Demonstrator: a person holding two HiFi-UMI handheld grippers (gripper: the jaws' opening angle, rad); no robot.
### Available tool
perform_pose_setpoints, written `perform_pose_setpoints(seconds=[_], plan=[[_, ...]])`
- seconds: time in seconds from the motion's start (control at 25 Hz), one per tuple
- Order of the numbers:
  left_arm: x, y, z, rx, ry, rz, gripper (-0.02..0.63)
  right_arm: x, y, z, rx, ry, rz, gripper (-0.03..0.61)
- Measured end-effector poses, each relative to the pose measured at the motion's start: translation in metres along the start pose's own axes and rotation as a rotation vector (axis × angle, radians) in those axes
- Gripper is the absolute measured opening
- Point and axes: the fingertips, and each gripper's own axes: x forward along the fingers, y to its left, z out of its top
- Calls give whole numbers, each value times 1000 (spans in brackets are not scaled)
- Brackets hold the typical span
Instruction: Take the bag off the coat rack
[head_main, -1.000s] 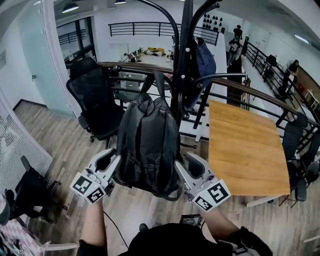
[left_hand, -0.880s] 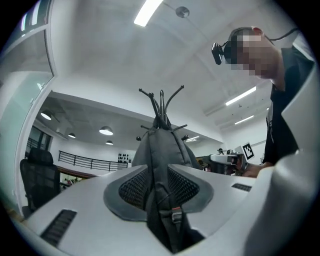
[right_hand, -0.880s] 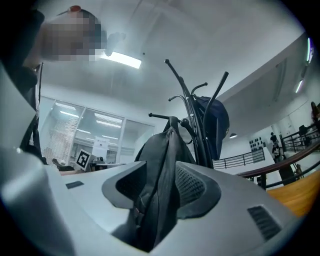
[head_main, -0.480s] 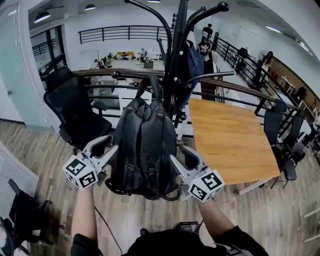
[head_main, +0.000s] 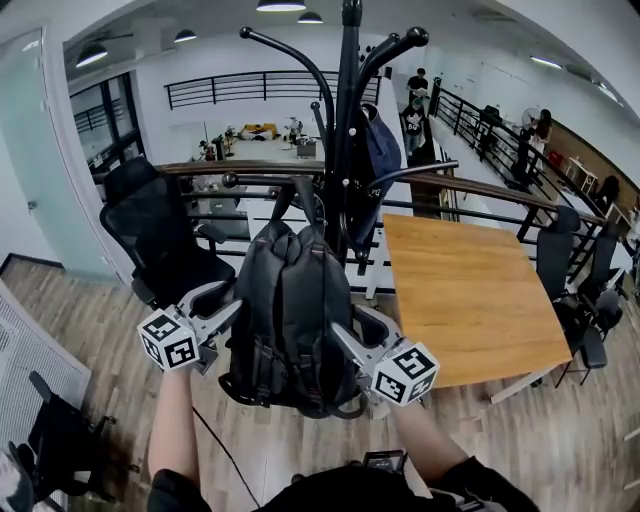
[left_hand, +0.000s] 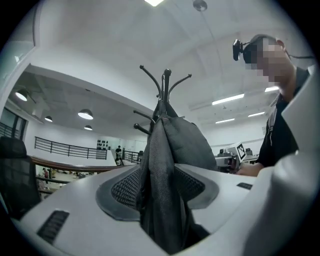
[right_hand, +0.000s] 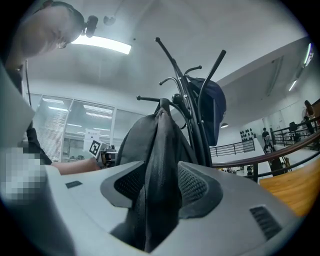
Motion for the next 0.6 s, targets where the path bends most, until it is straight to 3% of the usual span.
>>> perform_pose_setpoints(seconds=[0.2, 0.4, 0.6], plan=[[18, -4, -7, 32, 70, -91, 213, 17, 5, 1, -10, 15, 11, 201], [22, -4, -10, 0, 70, -141, 209, 22, -1, -2, -23, 24, -19, 200], [28, -12, -11, -18, 61, -185, 160, 24, -5, -3, -40, 30, -36, 151]])
